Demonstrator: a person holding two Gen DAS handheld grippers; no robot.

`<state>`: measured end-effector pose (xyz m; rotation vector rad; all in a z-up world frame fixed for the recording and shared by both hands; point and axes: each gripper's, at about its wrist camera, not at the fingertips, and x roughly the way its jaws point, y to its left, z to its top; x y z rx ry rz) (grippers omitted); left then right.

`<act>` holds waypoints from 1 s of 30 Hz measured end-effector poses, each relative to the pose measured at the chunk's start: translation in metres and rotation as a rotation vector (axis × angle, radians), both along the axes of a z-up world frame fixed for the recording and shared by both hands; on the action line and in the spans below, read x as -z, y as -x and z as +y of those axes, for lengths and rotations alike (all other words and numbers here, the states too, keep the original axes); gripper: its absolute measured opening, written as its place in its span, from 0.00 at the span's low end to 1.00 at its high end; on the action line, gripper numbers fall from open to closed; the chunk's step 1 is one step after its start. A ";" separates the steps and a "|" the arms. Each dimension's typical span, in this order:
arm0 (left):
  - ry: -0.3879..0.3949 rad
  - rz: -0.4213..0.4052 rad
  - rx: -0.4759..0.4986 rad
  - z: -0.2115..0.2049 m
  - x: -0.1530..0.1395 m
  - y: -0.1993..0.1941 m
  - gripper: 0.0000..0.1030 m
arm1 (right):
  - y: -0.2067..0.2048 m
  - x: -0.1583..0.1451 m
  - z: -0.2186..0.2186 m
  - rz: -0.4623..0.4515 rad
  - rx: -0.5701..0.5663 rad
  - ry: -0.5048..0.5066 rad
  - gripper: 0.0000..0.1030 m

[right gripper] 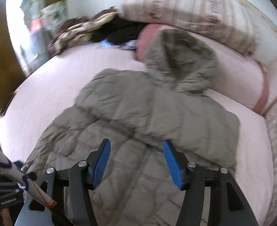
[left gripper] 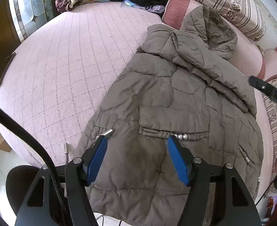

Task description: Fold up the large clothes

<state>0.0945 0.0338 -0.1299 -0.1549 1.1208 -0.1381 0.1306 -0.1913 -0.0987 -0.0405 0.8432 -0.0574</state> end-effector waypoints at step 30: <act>0.053 0.055 0.229 -0.120 0.021 -0.220 0.27 | 0.007 0.055 -0.115 0.044 0.310 -0.120 0.61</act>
